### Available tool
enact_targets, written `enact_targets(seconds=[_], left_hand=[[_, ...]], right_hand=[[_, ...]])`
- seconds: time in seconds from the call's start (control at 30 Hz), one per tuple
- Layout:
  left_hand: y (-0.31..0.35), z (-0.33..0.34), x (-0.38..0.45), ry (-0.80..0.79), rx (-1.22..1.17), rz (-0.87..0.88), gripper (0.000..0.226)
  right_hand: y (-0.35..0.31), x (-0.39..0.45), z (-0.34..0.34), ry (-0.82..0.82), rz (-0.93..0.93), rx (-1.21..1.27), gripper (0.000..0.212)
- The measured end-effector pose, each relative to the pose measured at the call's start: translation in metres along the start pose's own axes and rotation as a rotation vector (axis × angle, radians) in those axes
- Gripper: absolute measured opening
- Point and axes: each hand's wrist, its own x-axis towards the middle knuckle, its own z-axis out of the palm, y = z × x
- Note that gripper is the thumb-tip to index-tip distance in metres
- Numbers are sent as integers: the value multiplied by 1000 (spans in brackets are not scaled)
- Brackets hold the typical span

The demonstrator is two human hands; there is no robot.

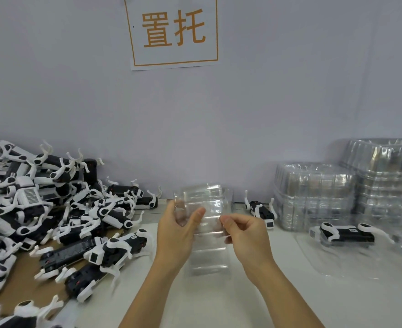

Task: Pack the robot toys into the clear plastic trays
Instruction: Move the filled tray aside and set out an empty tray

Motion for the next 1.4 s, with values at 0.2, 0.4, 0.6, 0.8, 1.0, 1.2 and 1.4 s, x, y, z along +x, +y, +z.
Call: enact_targets(seconds=[0.2, 0.4, 0.6, 0.8, 1.0, 1.2, 1.4], left_hand=[[-3, -18, 9, 134, -154, 1, 42], [-12, -38, 18, 266, -160, -73, 47], [-13, -39, 19, 291, -185, -120, 42], [-3, -41, 18, 257, -165, -90, 37], [9, -38, 18, 179, -35, 30, 34], [13, -18, 10, 59, 213, 184, 34], [11, -5, 3, -117, 239, 216, 26]], right_hand=[[10, 17, -23, 346, 10, 85, 23], [27, 33, -52, 574, 184, 401, 26], [41, 32, -36, 468, 348, 517, 19], [55, 18, -35, 152, 489, -354, 27], [31, 14, -25, 96, 97, -729, 36], [-6, -4, 7, -151, -110, -129, 10], [2, -3, 11, -2, -8, 31, 16]])
